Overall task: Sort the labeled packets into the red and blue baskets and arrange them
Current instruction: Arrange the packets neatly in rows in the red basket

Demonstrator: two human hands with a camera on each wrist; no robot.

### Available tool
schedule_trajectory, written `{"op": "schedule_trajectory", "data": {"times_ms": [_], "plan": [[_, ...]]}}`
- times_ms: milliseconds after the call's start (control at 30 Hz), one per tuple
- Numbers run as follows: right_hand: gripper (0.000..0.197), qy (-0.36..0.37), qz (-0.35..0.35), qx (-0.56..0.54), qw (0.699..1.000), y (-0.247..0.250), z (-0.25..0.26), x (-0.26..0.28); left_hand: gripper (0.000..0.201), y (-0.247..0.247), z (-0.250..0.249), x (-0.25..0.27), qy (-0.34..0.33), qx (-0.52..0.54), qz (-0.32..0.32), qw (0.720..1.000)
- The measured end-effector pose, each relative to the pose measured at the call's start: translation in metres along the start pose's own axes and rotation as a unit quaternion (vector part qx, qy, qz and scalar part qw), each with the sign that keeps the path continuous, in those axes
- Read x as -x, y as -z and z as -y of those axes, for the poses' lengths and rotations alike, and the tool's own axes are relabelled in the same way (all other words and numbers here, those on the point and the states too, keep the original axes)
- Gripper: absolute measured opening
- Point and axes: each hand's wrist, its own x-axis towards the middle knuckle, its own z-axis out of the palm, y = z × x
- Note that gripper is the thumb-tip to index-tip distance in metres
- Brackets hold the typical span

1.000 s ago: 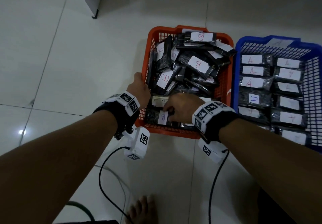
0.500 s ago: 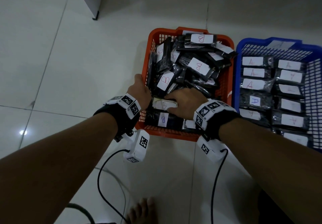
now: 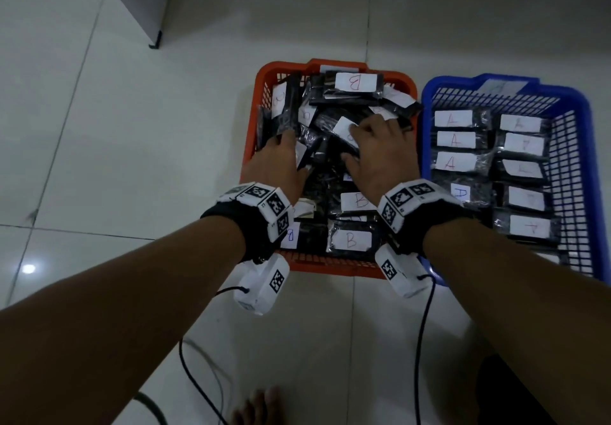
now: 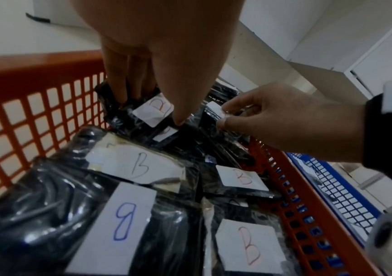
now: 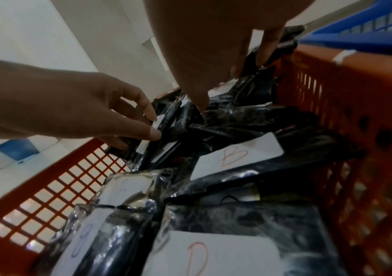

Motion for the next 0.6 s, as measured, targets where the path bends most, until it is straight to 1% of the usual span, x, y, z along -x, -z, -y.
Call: {"op": "schedule_trajectory", "data": {"times_ms": [133, 200, 267, 300, 367, 433, 467, 533, 567, 600], "plan": [[0.045, -0.023, 0.005, -0.023, 0.999, 0.000, 0.003, -0.005, 0.060, -0.003, -0.001, -0.007, 0.010, 0.057, -0.006, 0.998], [0.051, -0.039, 0.010, -0.037, 0.998, 0.000, 0.005, -0.008, 0.066, -0.002, -0.001, -0.009, 0.010, 0.077, -0.011, 0.997], [0.060, -0.059, 0.028, -0.053, 0.996, 0.003, 0.005, -0.012, 0.067, -0.003, -0.002, -0.010, 0.001, 0.093, -0.015, 0.996], [0.063, -0.066, 0.046, -0.056, 0.995, 0.006, 0.005, -0.014, 0.064, -0.003, -0.003, -0.009, -0.012, 0.099, -0.020, 0.995], [0.063, -0.076, 0.072, -0.056, 0.993, 0.010, 0.005, -0.019, 0.049, -0.002, -0.004, -0.010, -0.053, 0.094, -0.027, 0.994], [0.061, -0.081, 0.077, -0.059, 0.992, 0.012, 0.005, -0.020, 0.036, 0.001, -0.002, -0.013, -0.091, 0.081, -0.014, 0.992], [0.062, -0.079, 0.076, -0.059, 0.992, 0.012, 0.005, -0.019, 0.032, 0.002, 0.000, -0.015, -0.098, 0.087, -0.004, 0.991], [0.064, -0.068, 0.076, -0.060, 0.993, 0.010, 0.004, -0.017, 0.029, 0.007, 0.003, -0.020, -0.086, 0.120, 0.017, 0.989], [0.067, -0.066, 0.078, -0.064, 0.993, 0.011, 0.004, -0.016, 0.030, 0.011, 0.005, -0.021, -0.075, 0.132, 0.039, 0.988], [0.070, -0.068, 0.081, -0.069, 0.992, 0.011, 0.004, -0.016, 0.030, 0.017, 0.005, -0.022, -0.068, 0.131, 0.075, 0.986]]}}
